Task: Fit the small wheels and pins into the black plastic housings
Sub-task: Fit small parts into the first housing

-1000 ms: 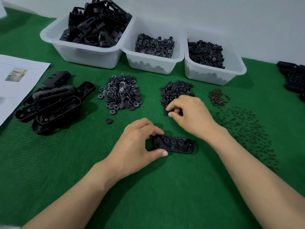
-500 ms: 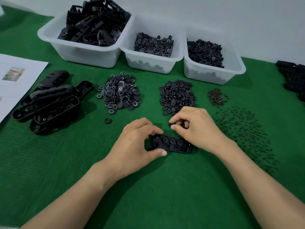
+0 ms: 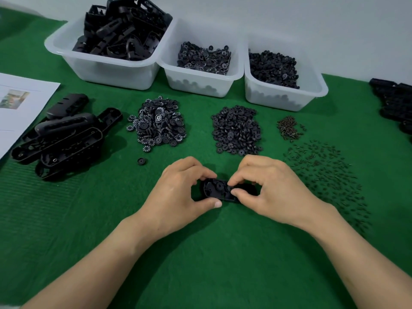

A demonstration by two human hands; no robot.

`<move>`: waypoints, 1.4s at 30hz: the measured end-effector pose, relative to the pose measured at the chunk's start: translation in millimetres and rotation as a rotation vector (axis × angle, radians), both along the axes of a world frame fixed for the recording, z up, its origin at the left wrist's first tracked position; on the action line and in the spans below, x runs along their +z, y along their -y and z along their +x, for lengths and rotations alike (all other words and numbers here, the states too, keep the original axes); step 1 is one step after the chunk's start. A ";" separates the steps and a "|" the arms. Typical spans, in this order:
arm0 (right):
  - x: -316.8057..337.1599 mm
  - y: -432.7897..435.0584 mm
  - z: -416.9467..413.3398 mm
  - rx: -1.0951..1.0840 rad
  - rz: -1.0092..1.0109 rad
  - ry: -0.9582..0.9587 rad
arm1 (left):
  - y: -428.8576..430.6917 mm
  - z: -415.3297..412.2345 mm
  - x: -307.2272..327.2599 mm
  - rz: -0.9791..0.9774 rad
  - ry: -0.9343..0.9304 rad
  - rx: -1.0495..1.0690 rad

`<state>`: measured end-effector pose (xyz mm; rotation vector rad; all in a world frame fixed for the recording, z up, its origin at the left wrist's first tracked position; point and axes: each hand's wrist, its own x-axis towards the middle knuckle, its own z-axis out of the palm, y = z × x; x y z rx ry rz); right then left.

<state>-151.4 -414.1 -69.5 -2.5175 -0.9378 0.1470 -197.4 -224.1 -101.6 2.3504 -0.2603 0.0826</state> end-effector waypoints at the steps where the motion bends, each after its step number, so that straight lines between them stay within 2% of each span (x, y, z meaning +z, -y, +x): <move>1: 0.2 0.4 0.3 0.004 0.005 -0.005 | 0.0 -0.1 0.0 -0.001 0.001 0.002; 15: 3.9 -0.2 5.9 0.041 0.017 -0.020 | 0.1 -0.6 0.8 0.003 -0.003 0.005; 28: 1.7 -2.4 2.9 0.096 -0.071 0.095 | -0.3 0.1 -0.4 0.014 -0.011 0.013; 31: 5.9 2.4 10.2 0.044 0.020 -0.046 | -0.4 0.0 -0.7 0.017 -0.019 0.010; 34: 6.3 1.1 29.3 -0.117 0.115 -0.006 | -1.1 0.2 -1.2 0.017 -0.022 0.008; 36: 2.1 -8.4 41.8 -0.160 0.074 0.055 | -1.5 0.0 -1.5 0.020 -0.025 0.003; 42: -11.5 -36.7 58.7 -0.104 -0.105 0.128 | -0.3 0.5 -0.2 0.003 -0.016 -0.001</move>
